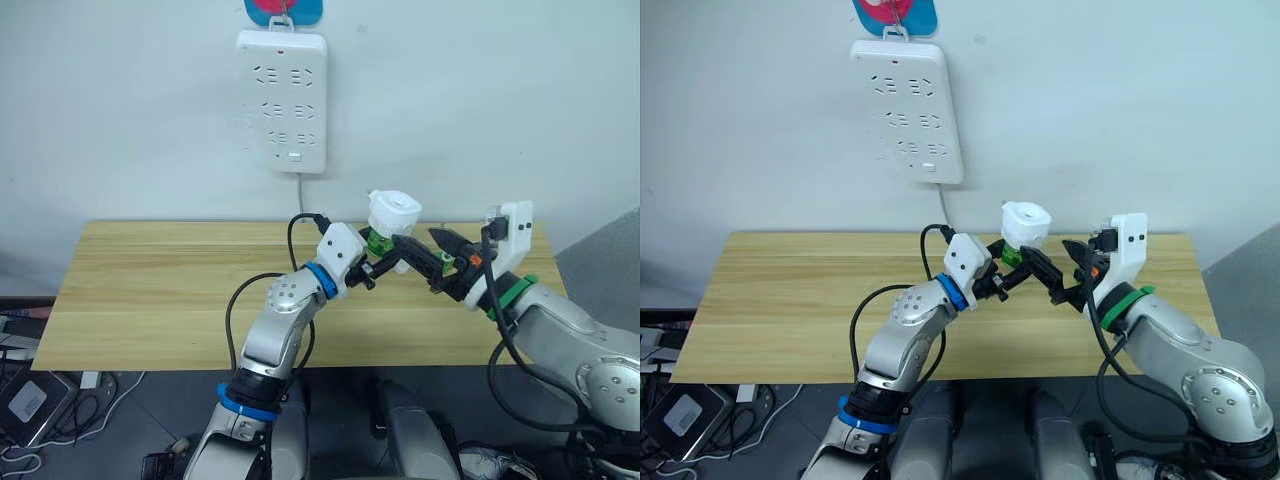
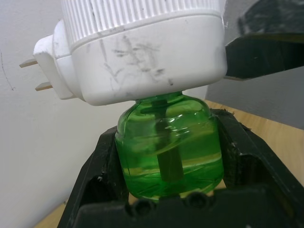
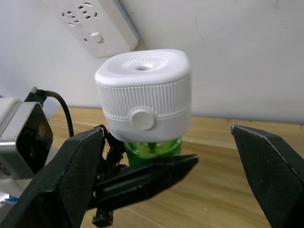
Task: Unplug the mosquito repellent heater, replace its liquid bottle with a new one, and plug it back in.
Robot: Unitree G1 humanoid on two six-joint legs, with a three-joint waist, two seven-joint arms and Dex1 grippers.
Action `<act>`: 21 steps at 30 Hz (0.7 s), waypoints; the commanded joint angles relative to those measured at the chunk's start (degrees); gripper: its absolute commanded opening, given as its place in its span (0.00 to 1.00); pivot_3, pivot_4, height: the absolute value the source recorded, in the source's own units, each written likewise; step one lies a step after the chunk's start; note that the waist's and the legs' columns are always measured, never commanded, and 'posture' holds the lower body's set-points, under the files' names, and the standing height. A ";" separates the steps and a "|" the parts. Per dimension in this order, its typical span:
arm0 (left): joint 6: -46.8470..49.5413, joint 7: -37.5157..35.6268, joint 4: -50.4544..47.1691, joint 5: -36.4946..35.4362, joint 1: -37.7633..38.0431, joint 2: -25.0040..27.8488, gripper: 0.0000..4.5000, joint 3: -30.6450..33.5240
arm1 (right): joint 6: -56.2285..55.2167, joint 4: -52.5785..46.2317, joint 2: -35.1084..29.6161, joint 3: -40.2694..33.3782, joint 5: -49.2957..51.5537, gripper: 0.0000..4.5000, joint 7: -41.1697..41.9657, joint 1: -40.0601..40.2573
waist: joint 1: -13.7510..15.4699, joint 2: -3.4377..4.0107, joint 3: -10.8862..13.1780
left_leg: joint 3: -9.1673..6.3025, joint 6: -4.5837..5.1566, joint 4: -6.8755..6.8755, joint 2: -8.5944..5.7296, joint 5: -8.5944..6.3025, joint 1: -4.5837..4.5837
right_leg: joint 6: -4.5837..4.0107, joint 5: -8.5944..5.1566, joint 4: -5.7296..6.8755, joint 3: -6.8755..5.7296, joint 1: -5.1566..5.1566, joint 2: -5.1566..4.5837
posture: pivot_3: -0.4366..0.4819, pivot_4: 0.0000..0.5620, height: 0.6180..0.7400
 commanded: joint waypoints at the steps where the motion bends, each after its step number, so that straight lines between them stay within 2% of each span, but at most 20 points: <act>1: -1.51 -0.17 -2.78 -0.92 -0.11 0.20 0.51 -1.05 | -1.00 -0.15 2.19 1.27 -2.26 1.00 -0.25 -1.96 | -0.06 0.00 0.00 | 0.00 0.00 -0.01 0.00 0.00 0.00 | 0.00 0.00 0.00 -0.01 0.00 0.00 | 0.65 0.54 1.00; 7: -1.31 0.07 -3.09 -0.88 0.36 0.54 0.51 -1.45 | -0.42 1.15 5.68 2.86 -4.94 1.00 -0.21 -4.80 | -0.14 0.01 -0.01 | -0.05 0.00 -0.03 0.00 0.00 -0.02 | 0.00 0.00 0.00 -0.06 -0.01 0.00 | 0.67 0.54 1.00; 15: -0.37 0.85 -4.61 -1.16 1.16 0.26 0.51 -2.51 | 0.49 2.23 7.12 3.31 -8.09 1.00 0.97 -5.90 | -0.11 0.02 -0.03 | -0.05 0.00 -0.02 -0.02 0.00 -0.02 | -0.01 0.00 0.00 -0.07 0.00 -0.03 | 0.68 0.52 1.00; 17: -0.25 0.96 -4.80 -1.28 1.27 0.40 0.51 -2.69 | 0.41 2.36 7.60 3.15 -8.68 0.92 1.27 -6.11 | -0.12 0.02 -0.04 | -0.05 0.00 -0.02 -0.02 0.00 -0.02 | -0.01 0.00 0.00 -0.06 0.00 -0.03 | 0.68 0.52 1.00; 21: -0.04 1.02 -4.88 -1.47 1.26 0.55 0.51 -2.82 | 0.39 2.38 8.11 2.95 -9.56 0.66 1.84 -6.15 | -0.10 0.03 -0.08 | -0.05 0.00 -0.02 -0.02 0.00 -0.01 | -0.01 0.00 0.01 -0.08 0.00 -0.03 | 0.68 0.51 1.00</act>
